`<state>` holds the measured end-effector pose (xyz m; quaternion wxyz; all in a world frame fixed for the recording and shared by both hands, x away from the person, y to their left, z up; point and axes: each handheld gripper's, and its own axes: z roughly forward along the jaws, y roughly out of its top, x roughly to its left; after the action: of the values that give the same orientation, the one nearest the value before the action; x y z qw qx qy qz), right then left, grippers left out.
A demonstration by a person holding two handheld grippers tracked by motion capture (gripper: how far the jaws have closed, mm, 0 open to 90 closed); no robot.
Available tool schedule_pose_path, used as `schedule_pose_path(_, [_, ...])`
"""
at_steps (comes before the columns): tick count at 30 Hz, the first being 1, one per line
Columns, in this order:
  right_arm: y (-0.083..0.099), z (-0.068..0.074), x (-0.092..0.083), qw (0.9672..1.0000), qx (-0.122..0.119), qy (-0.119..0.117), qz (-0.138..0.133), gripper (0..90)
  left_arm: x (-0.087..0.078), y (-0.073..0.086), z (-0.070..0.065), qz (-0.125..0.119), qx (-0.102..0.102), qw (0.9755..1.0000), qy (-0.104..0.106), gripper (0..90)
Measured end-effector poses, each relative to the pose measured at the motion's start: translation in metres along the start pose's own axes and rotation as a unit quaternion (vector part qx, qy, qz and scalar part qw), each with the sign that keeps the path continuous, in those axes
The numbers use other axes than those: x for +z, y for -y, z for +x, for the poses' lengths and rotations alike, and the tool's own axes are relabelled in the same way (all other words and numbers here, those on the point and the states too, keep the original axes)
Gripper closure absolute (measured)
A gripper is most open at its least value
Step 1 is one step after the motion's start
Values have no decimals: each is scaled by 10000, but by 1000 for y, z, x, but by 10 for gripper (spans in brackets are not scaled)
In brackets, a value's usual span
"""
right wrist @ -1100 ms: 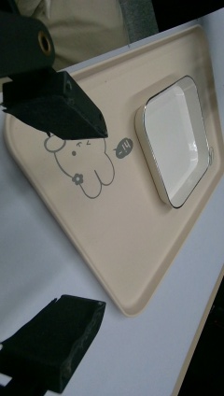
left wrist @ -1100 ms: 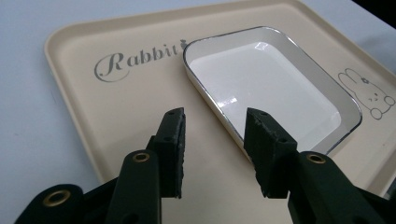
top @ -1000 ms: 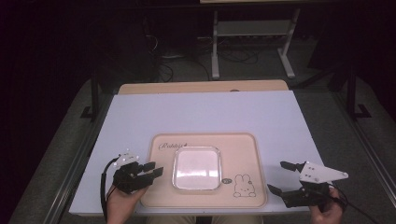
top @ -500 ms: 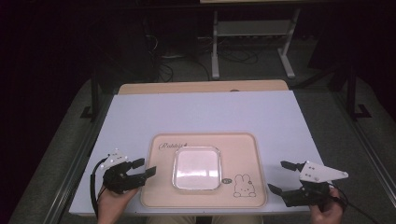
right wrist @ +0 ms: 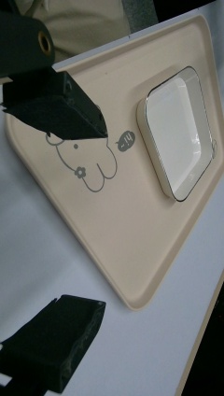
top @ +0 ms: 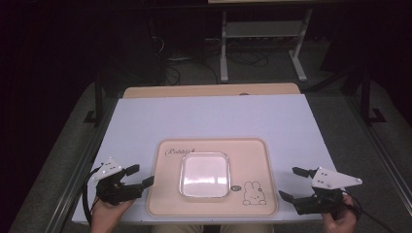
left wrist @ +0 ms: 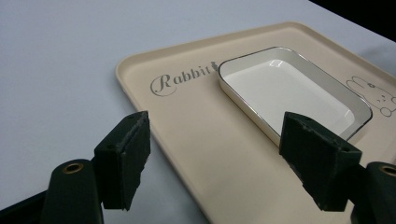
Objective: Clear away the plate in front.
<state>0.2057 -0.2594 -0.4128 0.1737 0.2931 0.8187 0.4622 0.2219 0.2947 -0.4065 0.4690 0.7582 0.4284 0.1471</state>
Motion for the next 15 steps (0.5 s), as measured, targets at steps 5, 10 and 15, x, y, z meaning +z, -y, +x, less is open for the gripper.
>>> schedule_pose_path(5, [0,-1,1,10000,-3,-10,13,131,-7,3,2,-20,84,9999,-82,243])
schedule_pose_path(10, [-1,-2,2,10000,5,-25,32,131,-15,9,3,-88,183,9997,-110,243])
schedule_pose_path(15, [0,-2,3,10000,1,-21,37,131,-20,12,4,-127,232,9996,-104,243])
